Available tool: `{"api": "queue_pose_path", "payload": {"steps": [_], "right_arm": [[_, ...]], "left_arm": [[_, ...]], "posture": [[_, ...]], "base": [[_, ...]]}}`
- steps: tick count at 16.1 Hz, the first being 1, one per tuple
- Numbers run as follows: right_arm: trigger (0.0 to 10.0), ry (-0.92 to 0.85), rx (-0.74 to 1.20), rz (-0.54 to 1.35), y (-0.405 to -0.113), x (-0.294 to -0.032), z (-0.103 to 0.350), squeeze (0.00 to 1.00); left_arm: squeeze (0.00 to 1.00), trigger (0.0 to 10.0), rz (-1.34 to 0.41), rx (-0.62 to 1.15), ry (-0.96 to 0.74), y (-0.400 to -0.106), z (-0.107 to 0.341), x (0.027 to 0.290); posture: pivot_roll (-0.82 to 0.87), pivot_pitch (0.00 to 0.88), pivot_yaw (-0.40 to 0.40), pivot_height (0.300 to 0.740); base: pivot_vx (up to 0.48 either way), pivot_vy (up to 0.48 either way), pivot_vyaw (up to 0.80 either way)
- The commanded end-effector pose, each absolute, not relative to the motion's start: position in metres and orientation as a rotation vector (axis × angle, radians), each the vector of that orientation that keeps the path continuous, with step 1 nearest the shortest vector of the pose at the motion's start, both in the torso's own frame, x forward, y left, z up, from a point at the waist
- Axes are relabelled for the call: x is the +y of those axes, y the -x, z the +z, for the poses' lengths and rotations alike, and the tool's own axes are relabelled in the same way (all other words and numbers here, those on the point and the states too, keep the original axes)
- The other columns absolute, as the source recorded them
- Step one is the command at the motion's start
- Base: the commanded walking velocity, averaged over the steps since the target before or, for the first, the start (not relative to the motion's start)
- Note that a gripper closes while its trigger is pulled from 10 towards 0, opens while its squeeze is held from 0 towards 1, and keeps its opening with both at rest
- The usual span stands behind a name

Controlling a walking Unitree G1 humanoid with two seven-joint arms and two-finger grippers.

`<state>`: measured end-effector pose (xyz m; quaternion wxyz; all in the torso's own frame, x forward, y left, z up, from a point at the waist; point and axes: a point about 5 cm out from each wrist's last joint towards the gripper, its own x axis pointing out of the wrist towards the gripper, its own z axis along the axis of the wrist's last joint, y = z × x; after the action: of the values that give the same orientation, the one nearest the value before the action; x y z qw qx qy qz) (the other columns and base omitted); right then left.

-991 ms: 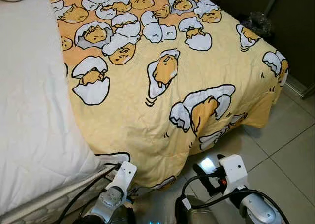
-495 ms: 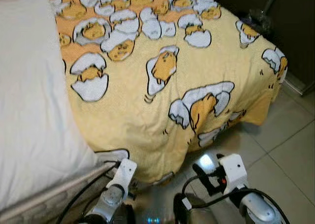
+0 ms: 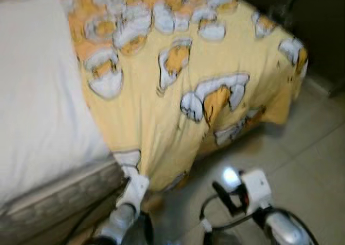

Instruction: Clean up the room

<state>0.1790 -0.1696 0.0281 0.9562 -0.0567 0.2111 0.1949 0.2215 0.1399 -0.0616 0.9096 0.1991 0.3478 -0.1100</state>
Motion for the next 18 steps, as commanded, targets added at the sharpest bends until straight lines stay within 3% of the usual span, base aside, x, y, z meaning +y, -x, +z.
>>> {"api": "queue_pose_path", "payload": {"steps": [1,3,6,7,10,12,14,15,16,17,18], "right_arm": [[10.0,0.107,0.432,0.402,-0.178,-0.168,0.028,0.00],[10.0,0.115,0.430,0.422,-0.179,-0.166,0.028,0.00],[10.0,0.119,0.427,0.426,-0.180,-0.166,0.029,0.00],[10.0,0.122,0.428,0.426,-0.179,-0.167,0.029,0.00],[10.0,0.123,0.430,0.423,-0.178,-0.167,0.029,0.00],[10.0,0.120,0.432,0.419,-0.178,-0.167,0.028,0.00],[10.0,0.120,0.432,0.418,-0.179,-0.167,0.027,0.00],[10.0,0.121,0.428,0.415,-0.181,-0.167,0.026,0.00],[10.0,0.118,0.413,0.409,-0.186,-0.168,0.027,0.00],[10.0,0.115,0.397,0.402,-0.190,-0.168,0.028,0.00],[10.0,0.106,0.344,0.379,-0.202,-0.166,0.034,0.00]], "left_arm": [[0.00,10.0,-0.282,0.772,-0.481,-0.211,-0.070,0.139],[0.00,10.0,-0.344,0.822,-0.748,-0.215,-0.070,0.151],[0.00,10.0,-0.290,0.800,-0.754,-0.230,-0.061,0.155],[1.00,10.0,-0.269,0.795,-0.724,-0.234,-0.059,0.155],[1.00,10.0,-0.312,0.864,-0.749,-0.218,-0.069,0.155],[1.00,10.0,-0.261,0.972,-0.805,-0.188,-0.083,0.181],[1.00,10.0,-0.146,0.932,-0.805,-0.190,-0.079,0.201],[1.00,10.0,0.008,0.801,-0.798,-0.202,-0.064,0.224],[1.00,10.0,0.108,0.641,-0.675,-0.218,-0.046,0.231],[1.00,10.0,0.126,0.567,-0.591,-0.226,-0.037,0.227],[1.00,10.0,0.142,0.390,-0.393,-0.248,-0.014,0.209]], "posture": [[-0.23,0.160,-0.005,0.695],[-0.24,0.165,-0.014,0.695],[-0.24,0.167,-0.016,0.695],[-0.24,0.167,-0.016,0.695],[-0.25,0.165,-0.007,0.695],[-0.24,0.158,0.000,0.695],[-0.23,0.153,0.002,0.695],[-0.21,0.146,0.000,0.695],[-0.20,0.140,-0.001,0.695],[-0.18,0.129,-0.003,0.695],[-0.16,0.114,-0.006,0.695]], "base": [[0.000,0.000,0.00],[0.000,0.000,0.00],[0.000,0.000,0.00],[0.000,0.000,0.00],[0.000,0.000,0.00],[0.000,0.000,0.00],[0.000,0.000,0.00],[0.000,0.000,0.00],[0.000,0.000,0.00],[0.000,0.000,0.00],[0.000,0.000,0.00]]}}
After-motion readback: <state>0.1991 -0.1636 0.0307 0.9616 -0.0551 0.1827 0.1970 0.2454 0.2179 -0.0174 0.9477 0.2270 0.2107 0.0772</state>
